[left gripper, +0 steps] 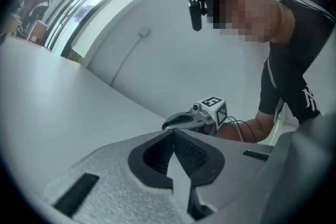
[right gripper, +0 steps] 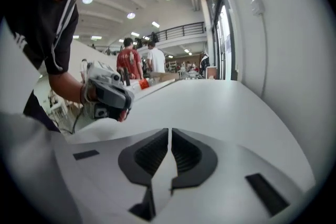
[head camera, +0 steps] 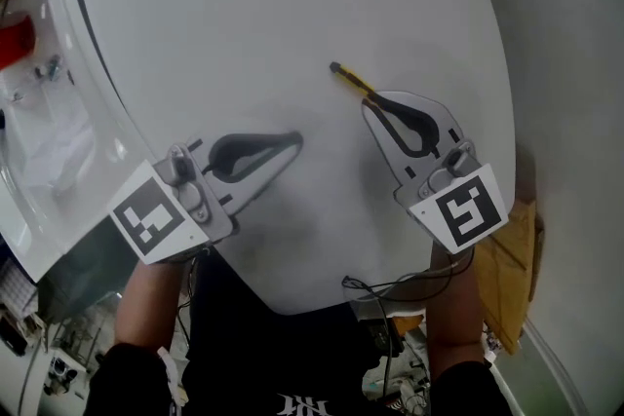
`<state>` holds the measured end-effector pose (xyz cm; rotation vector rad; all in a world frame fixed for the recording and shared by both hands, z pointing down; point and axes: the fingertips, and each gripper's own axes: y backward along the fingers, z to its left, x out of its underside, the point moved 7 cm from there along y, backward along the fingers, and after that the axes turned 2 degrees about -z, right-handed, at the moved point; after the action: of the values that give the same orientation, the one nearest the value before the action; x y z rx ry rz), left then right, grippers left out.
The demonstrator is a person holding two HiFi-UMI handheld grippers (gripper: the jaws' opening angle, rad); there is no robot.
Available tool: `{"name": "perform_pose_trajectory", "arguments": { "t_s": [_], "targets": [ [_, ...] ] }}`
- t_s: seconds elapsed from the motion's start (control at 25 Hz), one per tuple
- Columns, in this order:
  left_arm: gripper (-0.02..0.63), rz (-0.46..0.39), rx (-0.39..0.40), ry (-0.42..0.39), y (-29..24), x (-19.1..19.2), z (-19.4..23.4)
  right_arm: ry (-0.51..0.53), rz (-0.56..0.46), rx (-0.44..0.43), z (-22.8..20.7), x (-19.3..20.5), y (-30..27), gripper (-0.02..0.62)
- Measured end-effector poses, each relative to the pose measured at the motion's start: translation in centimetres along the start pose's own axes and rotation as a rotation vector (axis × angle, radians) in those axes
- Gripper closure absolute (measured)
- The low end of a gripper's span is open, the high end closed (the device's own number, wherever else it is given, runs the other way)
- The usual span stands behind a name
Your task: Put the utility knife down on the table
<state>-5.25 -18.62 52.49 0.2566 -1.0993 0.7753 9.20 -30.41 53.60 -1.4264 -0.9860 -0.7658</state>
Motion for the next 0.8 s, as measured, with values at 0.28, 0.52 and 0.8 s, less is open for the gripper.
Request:
{"name": "perform_pose_trajectory", "arguments": {
  "t_s": [0.28,0.52,0.8],
  "targets": [
    [0.6,-0.065,0.134,0.041,4.5,-5.5,-6.6,-0.111,-0.2,0.106,10.3,-8.9,11.9,0.589],
    [0.6,-0.009,0.395,-0.024,9.0,-9.8,-11.2,-0.292,-0.274,0.28,22.8,-13.0,16.8,0.591],
    [0.6,0.032,0.496,-0.035,14.6,-12.4,-19.5,-0.396,-0.471,0.368,35.5,-14.7,21.4,0.588]
  ]
}}
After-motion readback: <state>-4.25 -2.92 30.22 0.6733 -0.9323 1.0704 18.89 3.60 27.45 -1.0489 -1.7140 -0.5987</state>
